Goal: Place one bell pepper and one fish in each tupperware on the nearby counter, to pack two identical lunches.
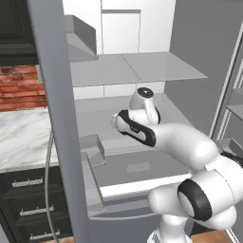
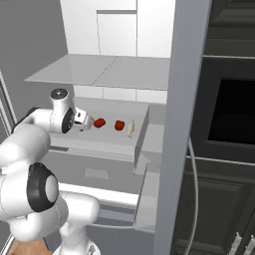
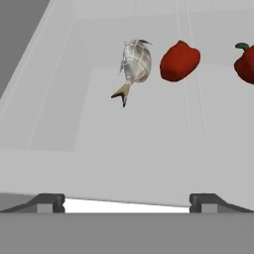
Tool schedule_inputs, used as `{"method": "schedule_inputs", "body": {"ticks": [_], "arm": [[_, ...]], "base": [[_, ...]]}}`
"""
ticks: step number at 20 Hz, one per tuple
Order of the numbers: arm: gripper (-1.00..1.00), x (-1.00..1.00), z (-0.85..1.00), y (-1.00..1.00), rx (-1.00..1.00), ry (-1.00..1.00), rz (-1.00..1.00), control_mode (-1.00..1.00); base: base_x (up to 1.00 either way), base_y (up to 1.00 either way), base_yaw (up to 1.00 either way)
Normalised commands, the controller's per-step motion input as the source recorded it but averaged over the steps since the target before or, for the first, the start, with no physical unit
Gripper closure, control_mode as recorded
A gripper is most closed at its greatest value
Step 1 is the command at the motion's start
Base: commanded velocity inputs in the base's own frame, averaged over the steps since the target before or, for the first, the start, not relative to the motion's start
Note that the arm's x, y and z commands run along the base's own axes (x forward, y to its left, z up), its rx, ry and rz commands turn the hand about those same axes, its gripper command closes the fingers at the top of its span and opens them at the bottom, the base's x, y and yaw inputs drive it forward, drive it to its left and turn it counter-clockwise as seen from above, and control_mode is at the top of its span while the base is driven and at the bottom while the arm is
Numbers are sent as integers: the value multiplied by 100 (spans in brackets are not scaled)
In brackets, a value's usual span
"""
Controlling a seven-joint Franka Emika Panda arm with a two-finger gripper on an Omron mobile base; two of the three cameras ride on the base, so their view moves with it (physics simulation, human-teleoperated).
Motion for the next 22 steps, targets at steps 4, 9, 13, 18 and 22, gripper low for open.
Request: {"method": "schedule_inputs", "body": {"ticks": [4,9,13,18,22], "arm": [[-100,6,-10,15,0,-5,0,-100],[-100,0,-18,0,0,-15,0,-100],[-100,0,-23,0,0,-13,0,-100],[-100,21,-13,0,0,0,-2,-100],[-100,34,0,0,5,8,-3,-100]], "base": [[0,0,0],[0,0,0],[0,0,0],[0,0,0],[0,0,0]]}}
